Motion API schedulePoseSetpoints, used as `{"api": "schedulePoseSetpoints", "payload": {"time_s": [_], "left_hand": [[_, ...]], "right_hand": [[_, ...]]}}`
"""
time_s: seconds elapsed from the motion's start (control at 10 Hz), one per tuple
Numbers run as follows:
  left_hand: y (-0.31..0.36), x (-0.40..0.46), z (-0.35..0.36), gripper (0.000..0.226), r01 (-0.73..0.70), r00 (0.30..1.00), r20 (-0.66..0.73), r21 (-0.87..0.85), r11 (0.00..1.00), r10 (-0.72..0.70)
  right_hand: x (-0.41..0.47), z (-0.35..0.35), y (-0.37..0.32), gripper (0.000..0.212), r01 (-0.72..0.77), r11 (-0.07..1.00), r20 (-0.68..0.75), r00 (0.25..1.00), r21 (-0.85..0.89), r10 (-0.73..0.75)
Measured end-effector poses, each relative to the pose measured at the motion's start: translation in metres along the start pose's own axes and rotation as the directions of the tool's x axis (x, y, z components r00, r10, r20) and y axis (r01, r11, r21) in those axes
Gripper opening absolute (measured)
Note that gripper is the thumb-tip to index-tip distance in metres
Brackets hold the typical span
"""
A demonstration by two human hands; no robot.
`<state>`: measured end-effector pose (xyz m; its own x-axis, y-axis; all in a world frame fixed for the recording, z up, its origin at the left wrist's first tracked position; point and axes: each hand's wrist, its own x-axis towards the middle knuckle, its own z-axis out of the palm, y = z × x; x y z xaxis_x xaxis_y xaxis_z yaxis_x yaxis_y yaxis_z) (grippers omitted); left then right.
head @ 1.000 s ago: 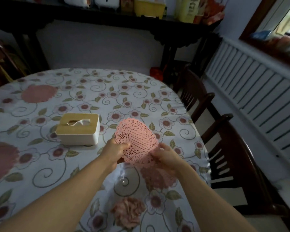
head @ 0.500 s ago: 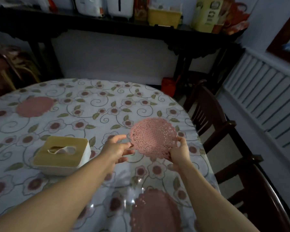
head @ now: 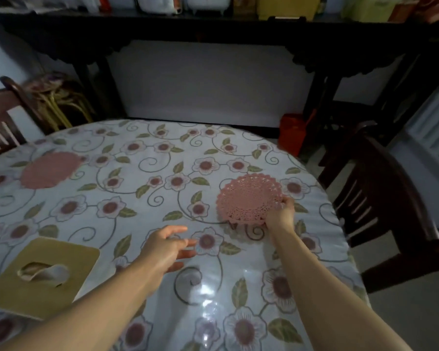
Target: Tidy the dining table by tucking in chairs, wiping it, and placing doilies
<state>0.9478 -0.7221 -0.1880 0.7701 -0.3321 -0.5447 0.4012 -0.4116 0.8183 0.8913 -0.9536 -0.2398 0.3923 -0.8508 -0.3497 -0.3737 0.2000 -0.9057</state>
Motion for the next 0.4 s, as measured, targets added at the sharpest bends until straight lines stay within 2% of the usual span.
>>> {"api": "schedulePoseSetpoints", "payload": {"time_s": [0.1, 0.2, 0.3, 0.4], "left_hand": [[-0.003, 0.008, 0.003, 0.027, 0.011, 1.000, -0.004, 0.024, 1.000, -0.011], [-0.004, 0.010, 0.006, 0.026, 0.018, 1.000, 0.008, 0.039, 0.999, -0.018], [0.000, 0.001, 0.010, 0.025, 0.016, 1.000, 0.015, 0.043, 0.999, -0.017], [0.005, -0.009, 0.010, 0.027, -0.010, 1.000, 0.003, 0.065, 0.998, 0.010]], "right_hand": [[0.011, 0.012, 0.000, 0.032, -0.125, 0.968, 0.055, 0.989, -0.220, 0.140], [0.015, 0.015, 0.002, 0.043, -0.128, 0.977, 0.007, 0.991, -0.170, 0.131], [0.011, 0.009, 0.002, 0.083, -0.116, 0.915, 0.066, 0.986, -0.386, 0.153], [-0.015, 0.001, 0.000, 0.106, 0.018, 0.878, 0.203, 0.975, -0.477, 0.090]]}}
